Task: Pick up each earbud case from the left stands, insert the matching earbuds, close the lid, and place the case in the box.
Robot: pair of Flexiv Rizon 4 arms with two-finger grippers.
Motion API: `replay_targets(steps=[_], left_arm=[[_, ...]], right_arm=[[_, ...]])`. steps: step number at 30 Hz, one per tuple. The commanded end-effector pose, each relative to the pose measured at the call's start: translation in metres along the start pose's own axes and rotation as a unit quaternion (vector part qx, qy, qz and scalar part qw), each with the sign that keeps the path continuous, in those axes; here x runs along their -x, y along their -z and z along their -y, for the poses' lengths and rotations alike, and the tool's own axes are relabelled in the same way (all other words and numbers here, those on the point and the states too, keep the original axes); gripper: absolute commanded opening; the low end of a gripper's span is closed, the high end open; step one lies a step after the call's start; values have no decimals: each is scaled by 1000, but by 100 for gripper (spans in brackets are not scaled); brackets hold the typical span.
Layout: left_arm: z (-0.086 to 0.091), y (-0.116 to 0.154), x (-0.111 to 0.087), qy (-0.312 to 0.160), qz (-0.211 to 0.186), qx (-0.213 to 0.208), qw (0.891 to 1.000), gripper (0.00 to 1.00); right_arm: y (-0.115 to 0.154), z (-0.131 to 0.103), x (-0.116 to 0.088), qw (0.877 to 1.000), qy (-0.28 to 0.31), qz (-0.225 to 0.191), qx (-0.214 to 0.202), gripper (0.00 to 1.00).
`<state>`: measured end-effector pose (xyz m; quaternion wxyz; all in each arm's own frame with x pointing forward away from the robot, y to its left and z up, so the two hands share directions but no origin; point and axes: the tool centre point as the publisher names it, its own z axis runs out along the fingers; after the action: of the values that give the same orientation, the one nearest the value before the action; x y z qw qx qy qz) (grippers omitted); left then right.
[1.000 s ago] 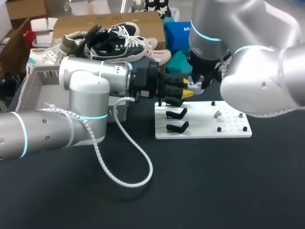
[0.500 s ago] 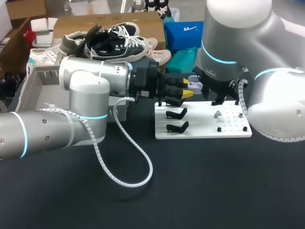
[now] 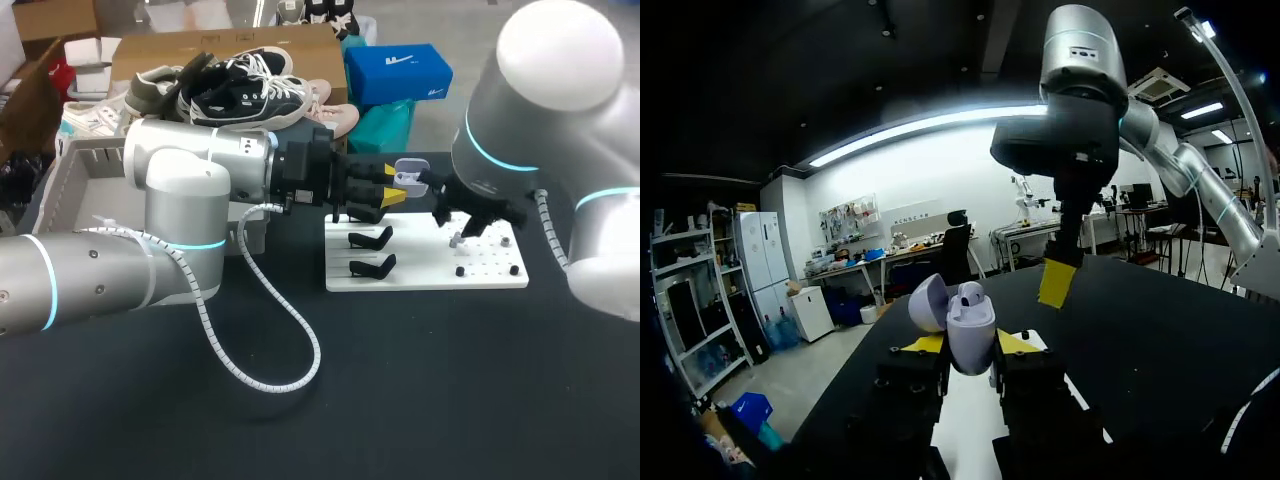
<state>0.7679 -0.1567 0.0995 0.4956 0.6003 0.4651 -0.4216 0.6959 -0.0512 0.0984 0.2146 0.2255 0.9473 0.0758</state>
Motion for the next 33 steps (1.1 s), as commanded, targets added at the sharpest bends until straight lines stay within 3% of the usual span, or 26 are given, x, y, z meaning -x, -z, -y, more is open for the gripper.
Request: replay_targets(steps=[1, 8, 11, 33], left_arm=[[0, 0, -1, -1, 1, 0, 1000, 0], [0, 0, -1, -1, 1, 0, 1000, 0], [0, 0, -1, -1, 1, 0, 1000, 0], [0, 0, -1, -1, 1, 0, 1000, 0]], right_arm=[[-20, 4, 2, 999, 10, -5, 41, 33], [-34, 7, 3, 997, 50, -1, 58, 29], [-38, 11, 7, 996, 62, -5, 65, 42], [-71, 21, 21, 996, 70, -36, 38, 35]])
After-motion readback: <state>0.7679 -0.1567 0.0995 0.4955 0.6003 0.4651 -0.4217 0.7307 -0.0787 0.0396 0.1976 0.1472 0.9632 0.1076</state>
